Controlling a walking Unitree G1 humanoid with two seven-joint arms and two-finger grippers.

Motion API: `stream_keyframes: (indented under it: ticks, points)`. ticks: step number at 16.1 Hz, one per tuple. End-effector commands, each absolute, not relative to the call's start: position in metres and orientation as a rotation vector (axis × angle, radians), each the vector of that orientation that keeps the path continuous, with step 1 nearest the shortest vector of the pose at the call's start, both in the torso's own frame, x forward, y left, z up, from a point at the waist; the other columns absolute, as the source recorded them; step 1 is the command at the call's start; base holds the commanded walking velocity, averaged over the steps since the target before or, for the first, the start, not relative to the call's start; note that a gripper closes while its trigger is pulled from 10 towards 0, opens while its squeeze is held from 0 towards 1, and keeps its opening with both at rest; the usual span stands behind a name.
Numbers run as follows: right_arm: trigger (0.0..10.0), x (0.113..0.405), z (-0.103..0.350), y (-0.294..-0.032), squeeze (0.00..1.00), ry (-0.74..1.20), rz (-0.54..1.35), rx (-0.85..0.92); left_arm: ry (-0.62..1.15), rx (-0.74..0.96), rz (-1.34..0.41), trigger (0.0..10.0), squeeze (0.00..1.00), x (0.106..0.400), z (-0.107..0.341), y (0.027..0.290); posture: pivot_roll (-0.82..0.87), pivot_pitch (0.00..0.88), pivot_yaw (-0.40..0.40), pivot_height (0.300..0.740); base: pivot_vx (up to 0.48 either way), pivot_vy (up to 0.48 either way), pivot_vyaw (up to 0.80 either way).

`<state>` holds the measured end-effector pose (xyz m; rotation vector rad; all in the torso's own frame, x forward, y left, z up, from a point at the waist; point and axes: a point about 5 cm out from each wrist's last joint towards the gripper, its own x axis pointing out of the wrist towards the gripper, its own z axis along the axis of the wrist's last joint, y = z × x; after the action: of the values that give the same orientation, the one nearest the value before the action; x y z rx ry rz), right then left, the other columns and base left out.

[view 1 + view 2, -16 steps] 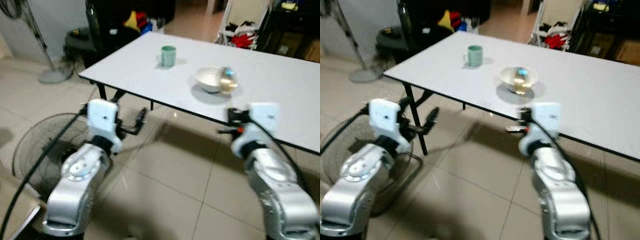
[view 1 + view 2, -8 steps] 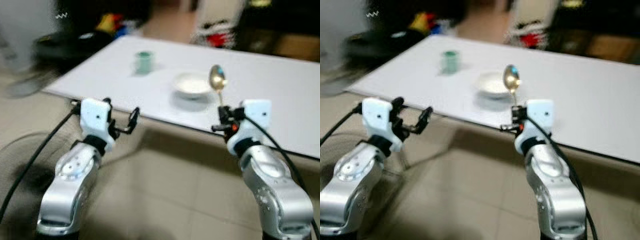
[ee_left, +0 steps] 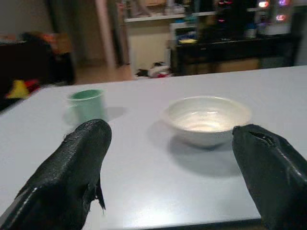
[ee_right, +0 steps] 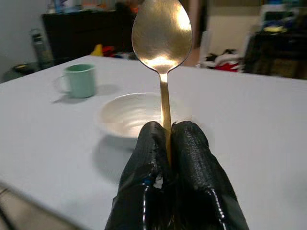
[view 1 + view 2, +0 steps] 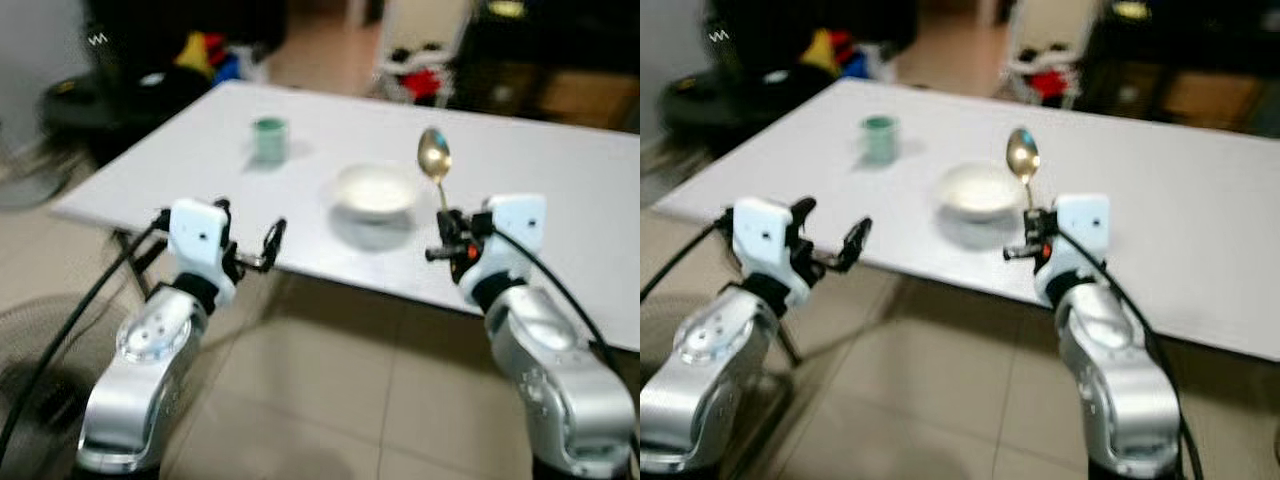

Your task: Setting the table

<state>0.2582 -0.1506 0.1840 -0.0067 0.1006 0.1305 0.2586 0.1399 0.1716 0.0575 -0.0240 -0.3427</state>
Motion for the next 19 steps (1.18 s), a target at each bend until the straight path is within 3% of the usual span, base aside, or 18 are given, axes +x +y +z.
stream_keyframes:
  ticks: [1,11,19]
  points:
    - [10.0,0.262,0.184,-0.153,0.00,0.114,0.139,0.001,-0.022,0.061,-0.365,10.0,0.00,0.258,0.172,0.135,0.07,0.000,0.027,0.740,0.382,0.000,0.00]
    - [10.0,0.268,0.183,-0.149,0.00,0.255,0.298,0.015,0.028,0.105,-0.453,10.0,0.00,0.251,0.165,0.127,0.08,0.000,0.020,0.740,0.373,0.000,0.00]
    - [10.0,0.276,0.186,-0.155,0.00,0.457,0.361,-0.063,0.112,0.168,-0.739,10.0,0.00,0.232,0.160,0.109,0.08,0.000,0.012,0.740,0.000,0.000,0.00]
